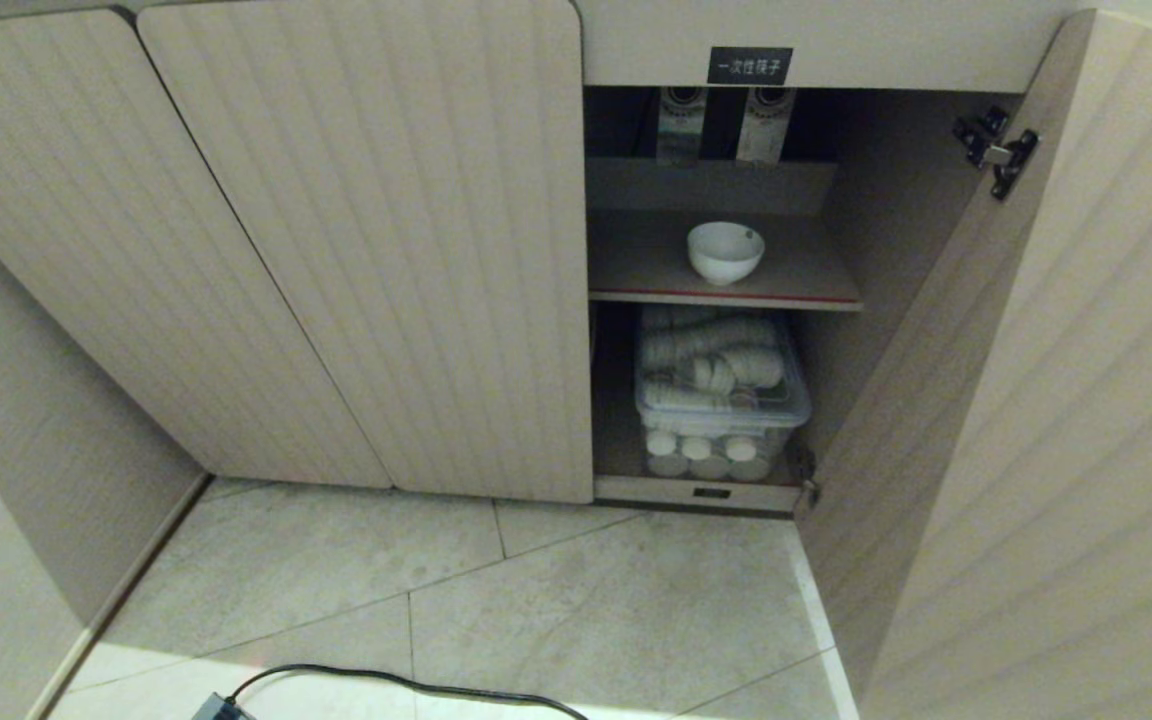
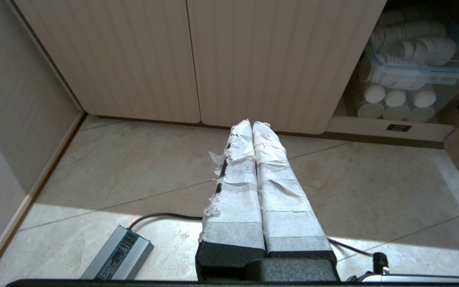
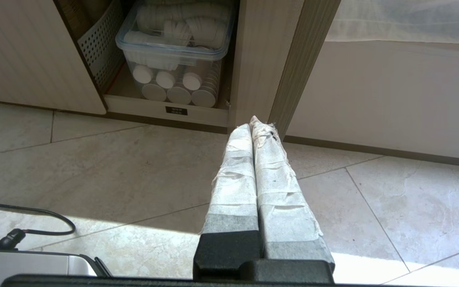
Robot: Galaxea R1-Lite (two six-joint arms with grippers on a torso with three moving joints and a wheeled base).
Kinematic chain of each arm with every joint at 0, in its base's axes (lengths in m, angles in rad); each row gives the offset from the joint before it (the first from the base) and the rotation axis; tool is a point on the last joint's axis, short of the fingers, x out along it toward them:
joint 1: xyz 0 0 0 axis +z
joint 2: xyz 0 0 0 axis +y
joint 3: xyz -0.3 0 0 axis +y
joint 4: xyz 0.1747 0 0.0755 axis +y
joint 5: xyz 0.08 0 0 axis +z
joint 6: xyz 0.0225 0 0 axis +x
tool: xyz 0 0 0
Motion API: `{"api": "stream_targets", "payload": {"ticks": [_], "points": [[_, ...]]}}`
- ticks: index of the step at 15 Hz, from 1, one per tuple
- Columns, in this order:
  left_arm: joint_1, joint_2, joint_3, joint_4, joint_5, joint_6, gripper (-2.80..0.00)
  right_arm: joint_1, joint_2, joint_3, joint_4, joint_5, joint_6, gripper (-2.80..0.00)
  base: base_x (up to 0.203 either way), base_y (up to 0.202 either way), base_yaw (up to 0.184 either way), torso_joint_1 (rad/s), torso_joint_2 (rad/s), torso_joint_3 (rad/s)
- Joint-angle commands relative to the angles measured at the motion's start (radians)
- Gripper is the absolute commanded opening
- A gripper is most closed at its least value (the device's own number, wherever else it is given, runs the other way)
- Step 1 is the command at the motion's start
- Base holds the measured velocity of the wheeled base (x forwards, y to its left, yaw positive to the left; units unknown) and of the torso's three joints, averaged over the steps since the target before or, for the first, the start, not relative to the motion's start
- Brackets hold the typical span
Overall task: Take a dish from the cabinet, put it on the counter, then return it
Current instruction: Take the bowl from the cabinet
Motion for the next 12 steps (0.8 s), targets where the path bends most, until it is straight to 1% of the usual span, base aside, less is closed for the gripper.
{"api": "stream_targets", "payload": {"ticks": [1, 12], "points": [[0.000, 0.000, -0.001, -0.001, 0.001, -0.001, -2.80, 0.001, 0.001, 0.000, 0.000, 0.000, 0.000, -2.80, 0.000, 0.000, 0.000, 0.000, 0.00, 0.000], [0.000, 0.000, 0.001, -0.002, 0.000, -0.001, -2.80, 0.001, 0.001, 0.000, 0.000, 0.000, 0.003, -2.80, 0.000, 0.000, 0.000, 0.000, 0.00, 0.000]]}}
